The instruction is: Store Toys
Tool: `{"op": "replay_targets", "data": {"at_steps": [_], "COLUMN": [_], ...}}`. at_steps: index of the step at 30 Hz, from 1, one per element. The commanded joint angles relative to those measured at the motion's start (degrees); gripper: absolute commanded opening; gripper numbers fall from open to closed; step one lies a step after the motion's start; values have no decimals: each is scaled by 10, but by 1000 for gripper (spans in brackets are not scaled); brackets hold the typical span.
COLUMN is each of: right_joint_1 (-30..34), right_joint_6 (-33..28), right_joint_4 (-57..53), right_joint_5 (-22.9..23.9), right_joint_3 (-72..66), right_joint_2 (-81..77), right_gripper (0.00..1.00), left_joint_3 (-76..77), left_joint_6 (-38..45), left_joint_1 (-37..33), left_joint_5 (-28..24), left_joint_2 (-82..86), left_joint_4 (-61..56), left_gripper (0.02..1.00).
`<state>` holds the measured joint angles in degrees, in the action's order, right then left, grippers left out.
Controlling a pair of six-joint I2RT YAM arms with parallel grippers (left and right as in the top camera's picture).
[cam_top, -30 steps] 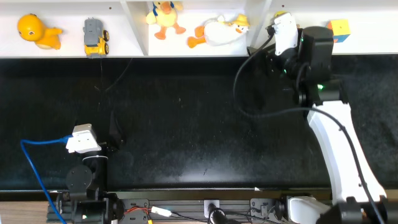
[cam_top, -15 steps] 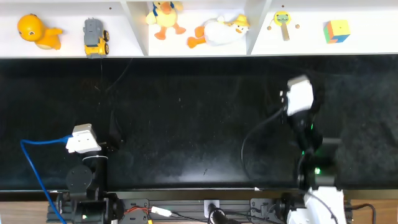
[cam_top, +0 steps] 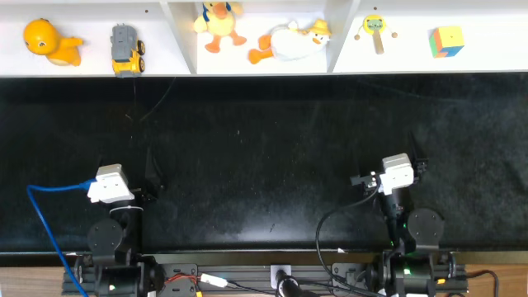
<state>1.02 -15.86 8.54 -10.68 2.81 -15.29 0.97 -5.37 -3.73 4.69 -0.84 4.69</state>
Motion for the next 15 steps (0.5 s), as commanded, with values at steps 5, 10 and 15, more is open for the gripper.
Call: {"op": "replay_targets", "data": {"at_steps": [5, 10, 15], "right_joint_1": [-9, -9, -9], "right_joint_6": [115, 146, 196], "right_joint_4": [-71, -130, -133], "right_joint_5": [48, 59, 102], "right_joint_3": [-25, -25, -25], "right_joint_2": [89, 135, 151], "right_gripper": [996, 996, 993], "left_joint_3": [-5, -5, -5], "left_joint_6": [11, 10, 11], "left_joint_1": [1, 1, 1], "left_joint_5": [-7, -7, -7], "left_joint_2": [7, 7, 7], "left_joint_4": [-1, -1, -1], "left_gripper": [998, 998, 998]}}
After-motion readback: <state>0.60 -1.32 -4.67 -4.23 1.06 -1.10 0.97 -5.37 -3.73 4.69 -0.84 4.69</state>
